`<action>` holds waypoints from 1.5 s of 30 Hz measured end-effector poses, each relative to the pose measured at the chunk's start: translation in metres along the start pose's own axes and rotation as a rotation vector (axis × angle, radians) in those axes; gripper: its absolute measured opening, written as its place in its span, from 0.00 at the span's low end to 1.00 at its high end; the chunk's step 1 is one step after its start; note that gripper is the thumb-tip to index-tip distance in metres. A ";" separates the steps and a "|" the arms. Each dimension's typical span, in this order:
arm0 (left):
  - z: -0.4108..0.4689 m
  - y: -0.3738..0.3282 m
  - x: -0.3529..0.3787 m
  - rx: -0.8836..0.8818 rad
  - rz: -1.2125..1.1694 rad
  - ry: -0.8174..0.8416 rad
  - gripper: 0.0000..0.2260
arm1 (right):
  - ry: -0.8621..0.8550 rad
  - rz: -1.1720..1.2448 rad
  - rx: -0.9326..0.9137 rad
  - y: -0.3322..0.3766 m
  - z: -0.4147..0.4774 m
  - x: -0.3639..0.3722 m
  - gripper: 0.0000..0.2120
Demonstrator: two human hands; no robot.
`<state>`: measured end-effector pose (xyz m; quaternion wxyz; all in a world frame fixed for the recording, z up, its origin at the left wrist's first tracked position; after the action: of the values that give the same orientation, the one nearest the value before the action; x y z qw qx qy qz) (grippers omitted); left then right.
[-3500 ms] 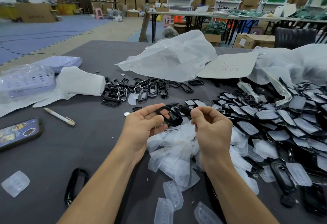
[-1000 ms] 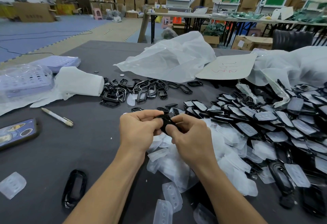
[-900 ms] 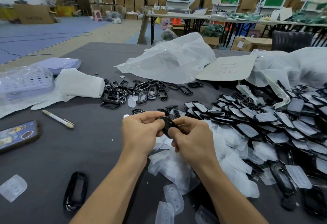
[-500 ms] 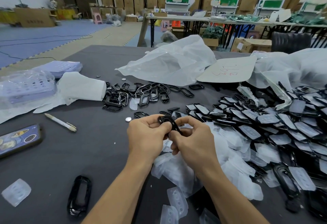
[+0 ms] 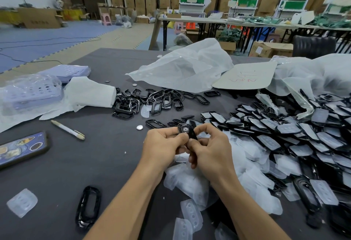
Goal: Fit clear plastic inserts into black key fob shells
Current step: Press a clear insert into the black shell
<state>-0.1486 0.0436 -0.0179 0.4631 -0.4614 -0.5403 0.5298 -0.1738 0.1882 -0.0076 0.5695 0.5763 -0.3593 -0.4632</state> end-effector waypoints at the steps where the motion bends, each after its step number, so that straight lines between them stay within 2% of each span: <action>1: 0.001 0.001 -0.003 0.004 0.001 -0.018 0.09 | 0.009 -0.030 -0.014 0.002 0.000 0.002 0.12; 4: -0.002 -0.008 -0.009 0.081 0.047 -0.110 0.18 | 0.040 -0.106 -0.060 0.008 0.000 0.006 0.13; 6: -0.006 -0.012 -0.015 0.125 0.042 -0.193 0.20 | 0.030 -0.145 -0.086 0.010 -0.002 0.006 0.13; 9: -0.004 -0.001 -0.035 0.076 -0.173 -0.320 0.11 | -0.095 -0.343 -0.132 0.017 -0.006 -0.007 0.12; 11: 0.001 0.009 -0.044 0.015 -0.350 -0.326 0.07 | -0.157 -0.484 -0.141 0.023 -0.007 -0.015 0.13; 14: 0.004 0.012 -0.048 0.000 -0.479 -0.297 0.06 | -0.127 -0.652 -0.120 0.026 -0.006 -0.014 0.13; 17: 0.007 0.013 -0.050 -0.017 -0.513 -0.287 0.06 | -0.018 -0.720 -0.158 0.028 -0.008 0.001 0.12; 22: 0.010 0.016 -0.058 -0.040 -0.525 -0.282 0.06 | 0.163 -0.840 -0.290 0.032 -0.016 0.043 0.16; 26: 0.014 0.011 -0.058 -0.017 -0.516 -0.238 0.05 | 0.266 -0.947 -0.245 0.020 -0.015 0.061 0.17; 32: 0.009 0.008 -0.056 -0.048 -0.285 -0.254 0.09 | 0.168 -0.871 -0.246 0.021 -0.014 0.052 0.07; 37: 0.006 0.009 -0.062 -0.070 -0.230 -0.302 0.17 | 0.177 -0.677 -0.062 0.004 -0.007 0.038 0.05; 39: 0.006 0.007 -0.062 -0.062 -0.202 -0.301 0.12 | 0.168 -0.627 -0.040 0.004 -0.006 0.035 0.05; 42: 0.005 0.005 -0.059 -0.037 -0.196 -0.295 0.01 | 0.162 -0.734 -0.103 0.010 -0.009 0.040 0.11; 45: 0.007 0.003 -0.061 -0.012 -0.181 -0.320 0.06 | 0.224 -0.918 -0.208 0.016 -0.012 0.057 0.12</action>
<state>-0.1465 -0.0178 -0.0219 0.4141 -0.3237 -0.6496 0.5493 -0.1429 0.1365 0.0005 0.3961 0.6615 0.0437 -0.6353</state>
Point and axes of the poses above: each hand's wrist, its own z-axis towards the middle knuckle, its own x-axis out of the palm, y = z × x, the point moved 10 cm from there along z, towards the middle knuckle, and after that the axes turned 10 degrees about y, right-handed, at the moved point
